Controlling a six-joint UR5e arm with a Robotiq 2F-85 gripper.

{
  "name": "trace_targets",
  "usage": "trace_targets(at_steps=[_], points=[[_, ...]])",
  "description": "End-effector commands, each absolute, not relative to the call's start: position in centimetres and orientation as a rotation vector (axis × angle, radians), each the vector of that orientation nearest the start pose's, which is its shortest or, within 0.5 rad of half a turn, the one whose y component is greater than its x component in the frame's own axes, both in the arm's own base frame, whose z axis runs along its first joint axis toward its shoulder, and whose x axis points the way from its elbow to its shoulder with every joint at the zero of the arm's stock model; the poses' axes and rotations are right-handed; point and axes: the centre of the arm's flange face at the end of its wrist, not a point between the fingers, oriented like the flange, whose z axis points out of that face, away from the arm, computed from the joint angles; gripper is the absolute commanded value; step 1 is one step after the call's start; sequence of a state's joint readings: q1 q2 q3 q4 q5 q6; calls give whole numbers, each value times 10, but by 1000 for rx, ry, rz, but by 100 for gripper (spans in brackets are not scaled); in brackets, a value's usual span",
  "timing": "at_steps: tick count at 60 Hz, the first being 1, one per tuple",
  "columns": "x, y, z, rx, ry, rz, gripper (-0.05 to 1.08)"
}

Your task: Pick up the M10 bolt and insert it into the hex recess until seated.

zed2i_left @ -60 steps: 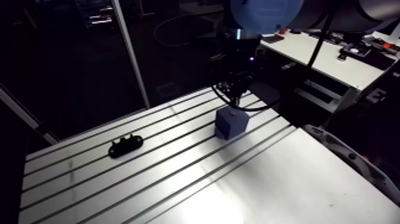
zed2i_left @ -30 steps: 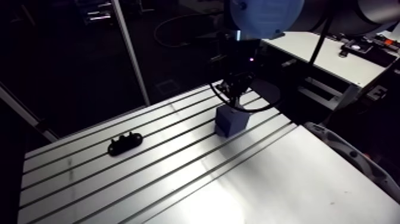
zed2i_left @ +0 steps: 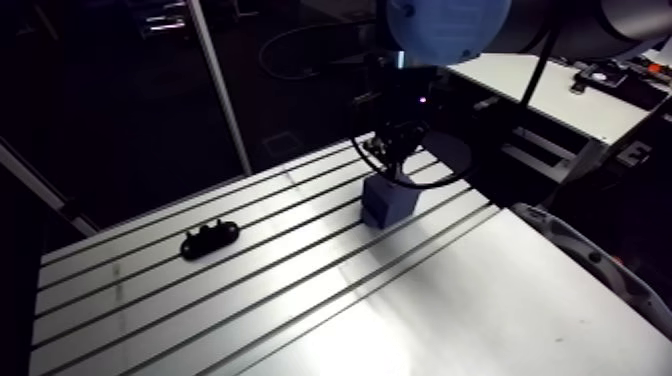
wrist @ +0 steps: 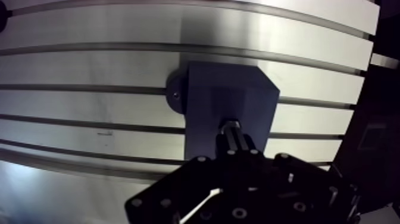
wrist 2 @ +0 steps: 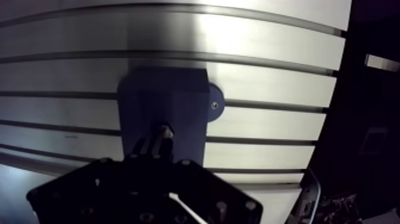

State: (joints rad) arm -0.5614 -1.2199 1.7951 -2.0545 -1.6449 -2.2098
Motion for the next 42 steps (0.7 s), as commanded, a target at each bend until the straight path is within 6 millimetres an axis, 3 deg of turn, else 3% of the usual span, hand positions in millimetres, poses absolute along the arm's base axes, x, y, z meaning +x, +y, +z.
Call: trace_targets(at_steps=[1, 42], points=[[-546, 195, 239, -122, 3021, 13, 107], [-544, 196, 231, -127, 2989, 17, 107]])
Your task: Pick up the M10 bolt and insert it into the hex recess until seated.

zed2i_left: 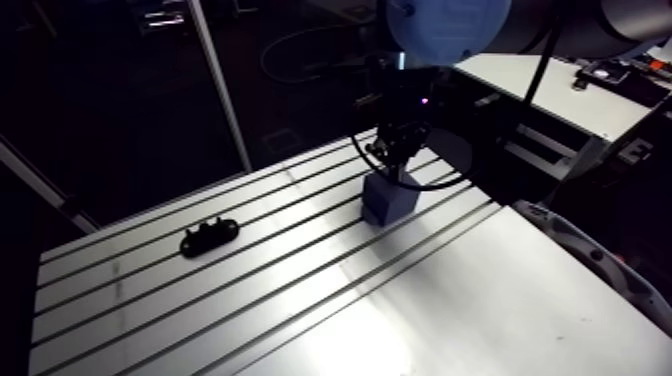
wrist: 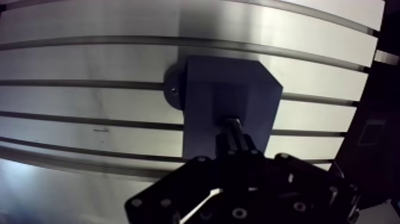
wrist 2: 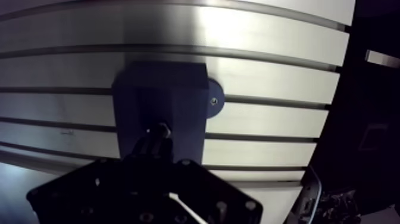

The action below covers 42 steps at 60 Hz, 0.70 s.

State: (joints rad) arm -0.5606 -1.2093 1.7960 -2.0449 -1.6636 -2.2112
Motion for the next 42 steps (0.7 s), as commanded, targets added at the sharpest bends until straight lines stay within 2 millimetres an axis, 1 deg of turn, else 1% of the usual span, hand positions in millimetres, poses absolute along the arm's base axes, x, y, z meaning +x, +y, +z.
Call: trace_targets(at_steps=[1, 18, 42], points=[[-545, 196, 231, -126, 2990, 18, 107], [-546, 196, 230, -131, 2988, 17, 107], [-546, 197, 224, -129, 2980, 8, 107]])
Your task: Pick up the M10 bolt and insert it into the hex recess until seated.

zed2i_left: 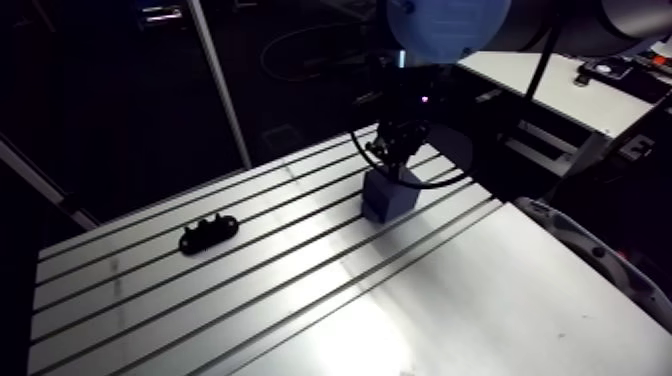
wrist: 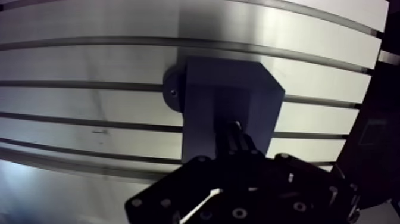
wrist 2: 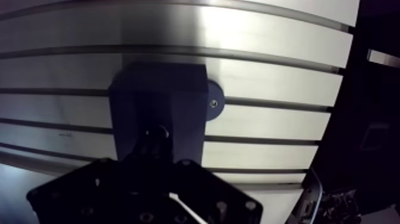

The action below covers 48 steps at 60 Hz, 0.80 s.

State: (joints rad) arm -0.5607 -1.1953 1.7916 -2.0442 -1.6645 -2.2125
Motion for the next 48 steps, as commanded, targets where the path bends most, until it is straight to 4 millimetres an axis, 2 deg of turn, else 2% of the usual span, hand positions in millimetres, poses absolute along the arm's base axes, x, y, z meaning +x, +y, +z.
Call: trace_targets(at_steps=[1, 24, 48], points=[[-546, 197, 224, -129, 2980, 8, 107], [-547, 198, 230, -129, 2984, 9, 107], [-546, 198, 254, -131, 2991, 19, 107]])
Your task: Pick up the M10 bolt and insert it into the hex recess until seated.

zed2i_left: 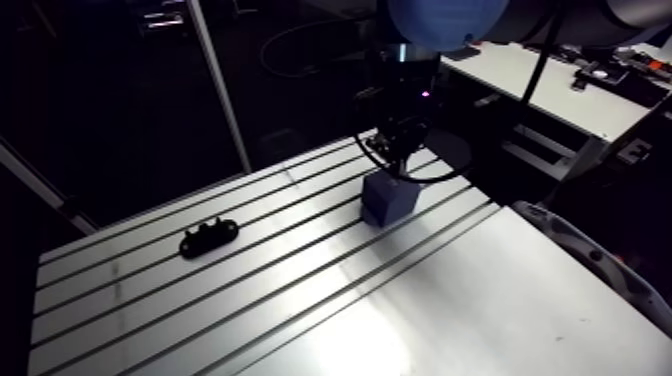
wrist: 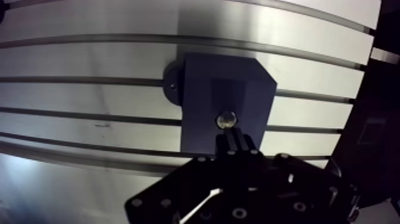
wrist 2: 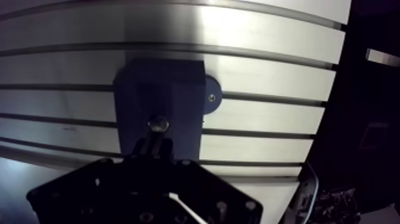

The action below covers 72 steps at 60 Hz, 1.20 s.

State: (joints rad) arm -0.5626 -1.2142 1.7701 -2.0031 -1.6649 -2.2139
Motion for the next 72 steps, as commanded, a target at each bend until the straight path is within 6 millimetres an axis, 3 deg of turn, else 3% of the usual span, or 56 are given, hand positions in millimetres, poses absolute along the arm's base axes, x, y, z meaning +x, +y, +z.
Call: trace_targets(at_steps=[1, 10, 14, 15, 16, 17, 18, 19, 20, 31, 45, 56, 58, 72], points=[[-547, 199, 255, -129, 2992, 20, 107], [-547, 198, 255, -131, 2994, 20, 107], [-547, 198, 256, -129, 2995, 20, 99], [-546, 198, 257, -128, 2996, 21, 85], [-546, 198, 257, -128, 2996, 21, 85], [-546, 198, 260, -128, 2999, 25, 56], [-545, 197, 264, -128, 3002, 27, 18], [-545, 197, 264, -128, 3002, 27, 18], [-545, 196, 267, -130, 3007, 33, 3], [-541, 191, 287, -132, 3031, 48, 0], [-535, 171, 354, 66, 3101, 54, 0], [-550, 110, 401, 135, 3111, 53, 0], [-552, 89, 411, 102, 3110, 48, 0], [-561, 29, 434, 32, 3112, 53, 0]])
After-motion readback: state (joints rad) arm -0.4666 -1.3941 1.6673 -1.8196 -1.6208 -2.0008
